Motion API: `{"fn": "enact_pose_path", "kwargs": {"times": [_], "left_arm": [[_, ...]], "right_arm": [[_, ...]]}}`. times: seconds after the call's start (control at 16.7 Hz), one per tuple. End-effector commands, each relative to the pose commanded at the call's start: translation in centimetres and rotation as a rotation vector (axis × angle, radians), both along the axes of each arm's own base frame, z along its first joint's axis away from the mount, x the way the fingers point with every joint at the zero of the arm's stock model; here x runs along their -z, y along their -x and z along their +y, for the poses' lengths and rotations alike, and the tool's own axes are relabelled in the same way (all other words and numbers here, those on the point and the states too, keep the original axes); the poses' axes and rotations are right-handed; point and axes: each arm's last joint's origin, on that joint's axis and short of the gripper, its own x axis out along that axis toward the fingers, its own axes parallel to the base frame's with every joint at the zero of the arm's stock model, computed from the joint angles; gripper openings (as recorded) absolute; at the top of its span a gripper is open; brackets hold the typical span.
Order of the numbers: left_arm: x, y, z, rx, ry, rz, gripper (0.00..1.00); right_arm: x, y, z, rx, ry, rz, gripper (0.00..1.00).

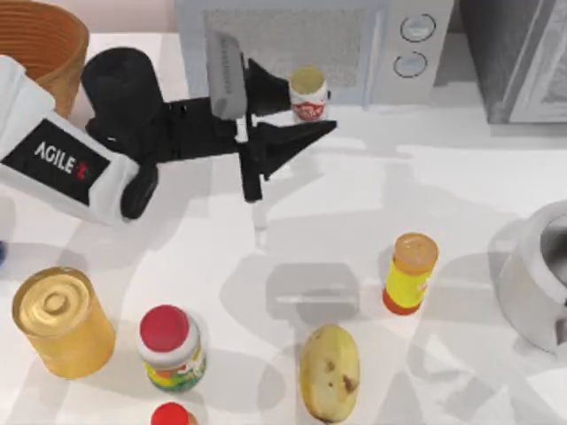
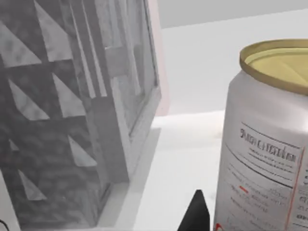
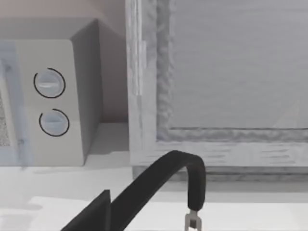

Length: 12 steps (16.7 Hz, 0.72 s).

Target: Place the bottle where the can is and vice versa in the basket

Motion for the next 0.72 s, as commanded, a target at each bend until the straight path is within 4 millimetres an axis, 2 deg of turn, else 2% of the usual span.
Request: {"fn": "enact_pose_path", "kwargs": {"times": [0.18, 0.36, 0.42, 0.72], "left_arm": [[6.5, 0.2, -0.9, 0.094, -0.029, 0.068, 0.0], [10.5, 1.1, 0.0, 0.121, -0.052, 0.139, 0.0], [11.1, 1.3, 0.3, 0.12, -0.055, 0.153, 0.0], [11.1, 1.3, 0.4, 0.12, -0.056, 0.155, 0.0]], "right_arm": [[0.0, 0.0, 0.0, 0.0, 0.0, 0.0, 1.0], [0.0, 0.0, 0.0, 0.0, 0.0, 0.0, 1.0], [0.0, 0.0, 0.0, 0.0, 0.0, 0.0, 1.0], [0.0, 0.0, 0.0, 0.0, 0.0, 0.0, 1.0]]}}
